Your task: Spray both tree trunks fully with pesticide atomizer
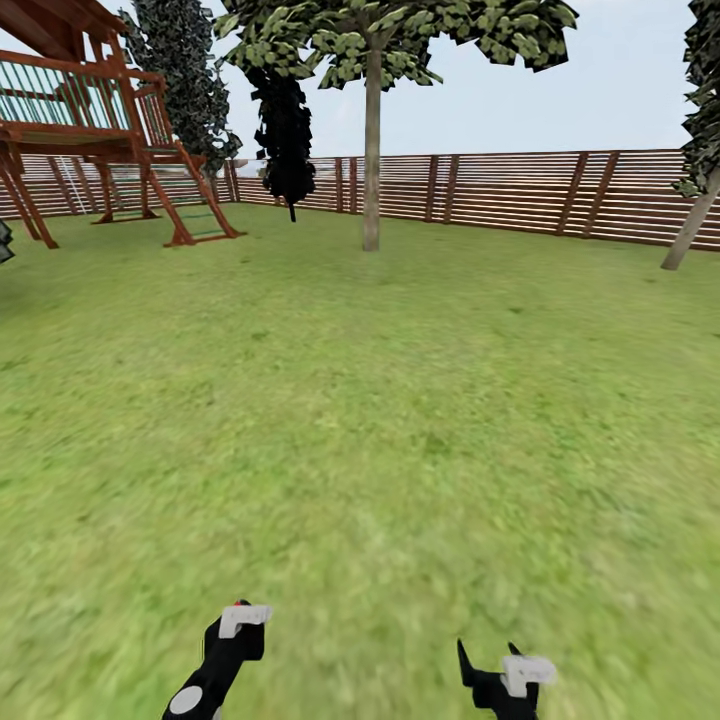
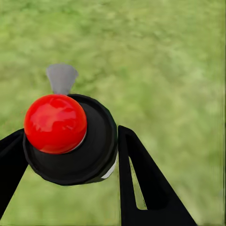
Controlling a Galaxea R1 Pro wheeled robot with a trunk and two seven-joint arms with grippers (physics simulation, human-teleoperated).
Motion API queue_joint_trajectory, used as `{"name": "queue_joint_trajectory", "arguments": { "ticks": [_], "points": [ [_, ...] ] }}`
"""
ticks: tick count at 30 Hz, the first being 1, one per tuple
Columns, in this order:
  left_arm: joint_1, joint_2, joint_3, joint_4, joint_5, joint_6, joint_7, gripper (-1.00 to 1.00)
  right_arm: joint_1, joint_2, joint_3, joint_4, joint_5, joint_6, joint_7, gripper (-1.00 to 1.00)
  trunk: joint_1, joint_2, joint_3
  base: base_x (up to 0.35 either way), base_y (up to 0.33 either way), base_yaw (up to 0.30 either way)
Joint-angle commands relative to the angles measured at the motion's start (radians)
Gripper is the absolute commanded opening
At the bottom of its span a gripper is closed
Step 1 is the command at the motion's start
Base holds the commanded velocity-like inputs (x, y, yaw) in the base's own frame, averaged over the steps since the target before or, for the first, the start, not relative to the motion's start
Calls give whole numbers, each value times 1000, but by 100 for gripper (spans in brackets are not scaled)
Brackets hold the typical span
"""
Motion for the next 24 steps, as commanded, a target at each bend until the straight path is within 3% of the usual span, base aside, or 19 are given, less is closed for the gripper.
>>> {"name": "queue_joint_trajectory", "arguments": {
  "ticks": [1, 3, 8, 24],
  "points": [
    [2, 0, -1, 8, -4, 0, 0, -100, 0, -1, -2, -8, 0, 0, 49, 100, 0, 0, 0, 341, 0, 0],
    [3, 1, -5, 6, -8, 1, 1, -100, 0, 0, -5, -13, 1, -1, 73, 100, 0, 0, 0, 341, 0, 0],
    [4, 6, -6, -1, -24, 1, 1, -100, 0, 2, -4, -37, 0, -1, -19, 100, 0, 0, 0, 341, 0, 0],
    [4, 7, -6, 0, -26, 3, 4, -100, 0, 5, -2, -45, 0, -1, -21, 100, 0, 0, -8, 341, 0, 0]
  ]
}}
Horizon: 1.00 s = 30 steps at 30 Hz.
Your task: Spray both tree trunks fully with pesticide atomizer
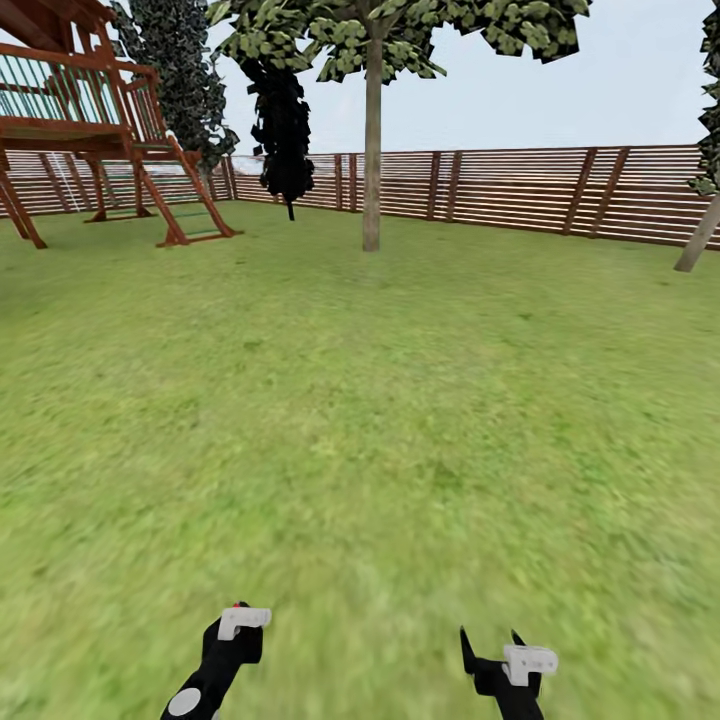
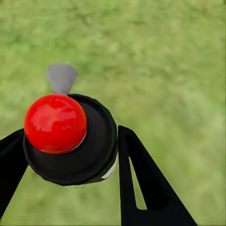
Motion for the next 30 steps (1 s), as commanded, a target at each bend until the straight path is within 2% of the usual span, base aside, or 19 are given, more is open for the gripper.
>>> {"name": "queue_joint_trajectory", "arguments": {
  "ticks": [1, 30],
  "points": [
    [0, 0, 0, 0, 0, 0, 0, -100, 0, 0, 0, 0, 0, 0, 0, 100, 0, 0, 0, 341, 0, 0],
    [0, -2, 0, 0, 1, 0, 0, -100, 0, 0, 2, 1, 0, 0, -1, 100, 0, 0, -4, 341, 0, -20]
  ]
}}
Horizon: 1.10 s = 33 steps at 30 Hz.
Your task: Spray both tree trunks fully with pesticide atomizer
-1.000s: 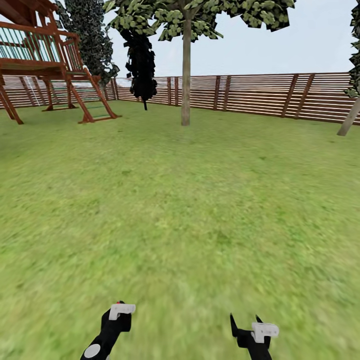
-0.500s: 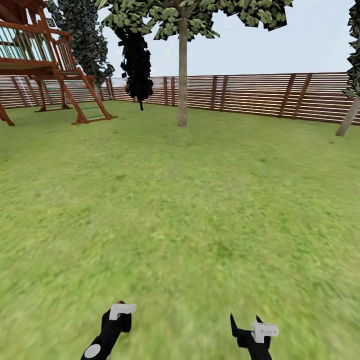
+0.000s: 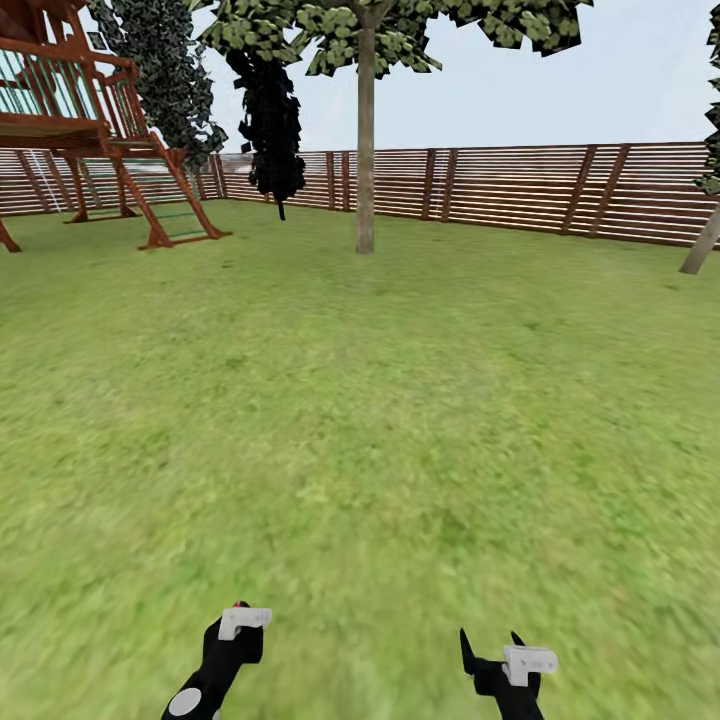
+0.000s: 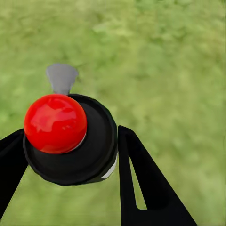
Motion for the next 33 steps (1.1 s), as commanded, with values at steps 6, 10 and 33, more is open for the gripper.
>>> {"name": "queue_joint_trajectory", "arguments": {
  "ticks": [6, 10, 33],
  "points": [
    [0, 0, 0, 0, 0, 0, 0, -100, 0, 0, 0, 0, 0, 0, 1, 100, 0, 0, 0, 341, 0, -2],
    [0, 0, 0, 0, 0, 0, 0, -100, 0, 0, 0, 0, 0, 0, 2, 100, 0, 0, 0, 341, 0, -180],
    [0, 0, 0, 0, 1, 0, 0, -100, 0, 2, 2, 0, 0, 0, 0, 100, 0, 0, 0, 341, 0, -21]
  ]
}}
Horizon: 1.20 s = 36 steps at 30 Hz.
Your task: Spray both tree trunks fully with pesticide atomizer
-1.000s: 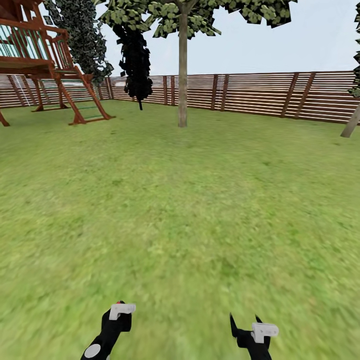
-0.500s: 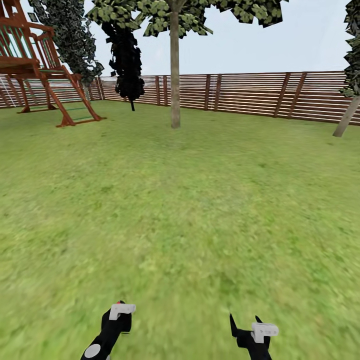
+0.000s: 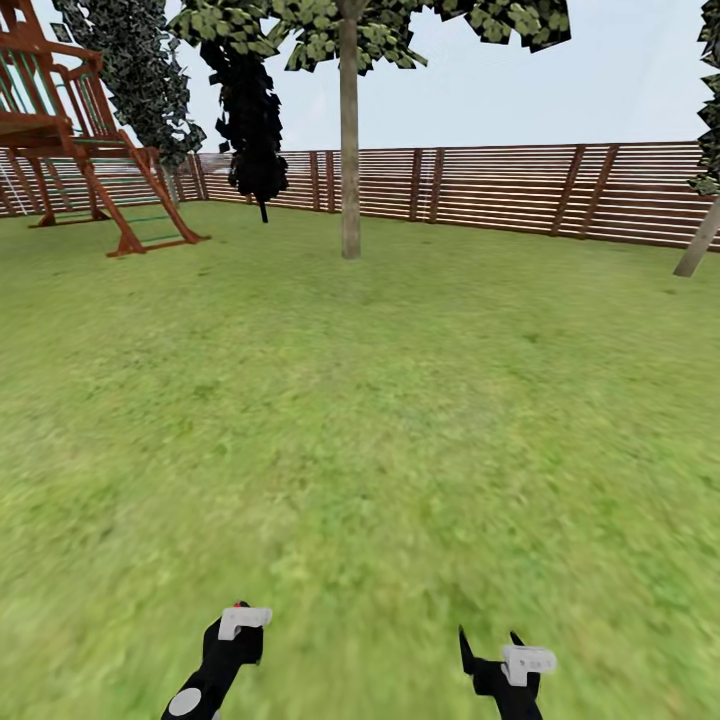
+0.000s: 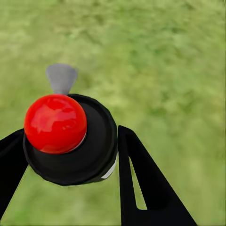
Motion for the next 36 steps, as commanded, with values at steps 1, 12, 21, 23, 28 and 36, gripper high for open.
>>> {"name": "queue_joint_trajectory", "arguments": {
  "ticks": [1, 12, 21, 23, 28, 36],
  "points": [
    [0, 0, 0, 0, 0, 0, 0, -100, 0, 0, 0, 0, 0, 0, 0, 100, 0, 0, 0, 341, 0, 0],
    [0, 0, 0, 0, 0, 0, 1, -100, 0, -1, -3, 0, 2, 0, -1, 100, 0, 0, 0, 341, 0, 0],
    [0, 0, 0, 0, 0, 0, 1, -100, 0, -2, -3, 0, 2, 0, -1, 100, 0, 0, 0, 341, 0, 0],
    [0, 0, 0, 0, 0, 0, 1, -100, 0, -1, -3, 1, 2, 0, -1, 100, 0, 0, 0, 341, 0, 0],
    [0, 0, 0, 0, 0, 0, 1, -100, 0, -1, -3, 2, 2, 0, 0, 100, 0, 0, 0, 341, 0, 0],
    [0, 0, 0, 0, 0, 0, 1, -100, 0, -1, -3, 2, 2, 0, 0, 100, 0, 0, 0, 341, 0, 0]
  ]
}}
